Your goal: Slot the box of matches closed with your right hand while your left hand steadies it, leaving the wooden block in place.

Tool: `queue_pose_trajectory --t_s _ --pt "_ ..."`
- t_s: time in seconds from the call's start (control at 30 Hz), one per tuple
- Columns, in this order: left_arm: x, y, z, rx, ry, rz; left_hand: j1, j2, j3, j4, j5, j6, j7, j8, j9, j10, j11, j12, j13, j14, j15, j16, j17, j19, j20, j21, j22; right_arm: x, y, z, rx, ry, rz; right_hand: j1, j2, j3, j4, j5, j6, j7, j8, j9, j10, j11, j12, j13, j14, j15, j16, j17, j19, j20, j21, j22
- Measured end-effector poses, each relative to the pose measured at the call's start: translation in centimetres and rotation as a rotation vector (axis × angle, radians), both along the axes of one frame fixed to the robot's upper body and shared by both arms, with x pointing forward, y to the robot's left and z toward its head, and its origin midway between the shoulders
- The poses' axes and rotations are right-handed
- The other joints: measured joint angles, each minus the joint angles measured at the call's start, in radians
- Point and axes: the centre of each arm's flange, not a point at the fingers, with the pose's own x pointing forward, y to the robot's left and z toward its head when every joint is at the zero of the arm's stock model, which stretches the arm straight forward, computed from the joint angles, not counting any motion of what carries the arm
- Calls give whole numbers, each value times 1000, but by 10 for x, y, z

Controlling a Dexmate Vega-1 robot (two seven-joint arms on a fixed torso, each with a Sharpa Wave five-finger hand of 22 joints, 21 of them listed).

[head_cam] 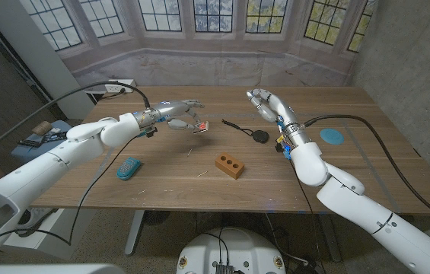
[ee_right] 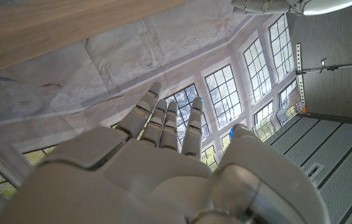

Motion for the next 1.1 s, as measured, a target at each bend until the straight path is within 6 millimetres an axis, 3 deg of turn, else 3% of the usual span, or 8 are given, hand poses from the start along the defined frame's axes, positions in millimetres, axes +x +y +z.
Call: queue_pose_trajectory --t_s 1.1 --pt "22 10 5 58 76 123 -13 13 -4 4 0 -32 -3 -5 0 -25 11 0 0 -32 15 -4 0 -24 0 -4 0 10 -6 -10 65 -16 59 0 0 8 -8 0 9 -9 0 2 5 -5 0 0 8 -8 0 0 5 -5 0 0"
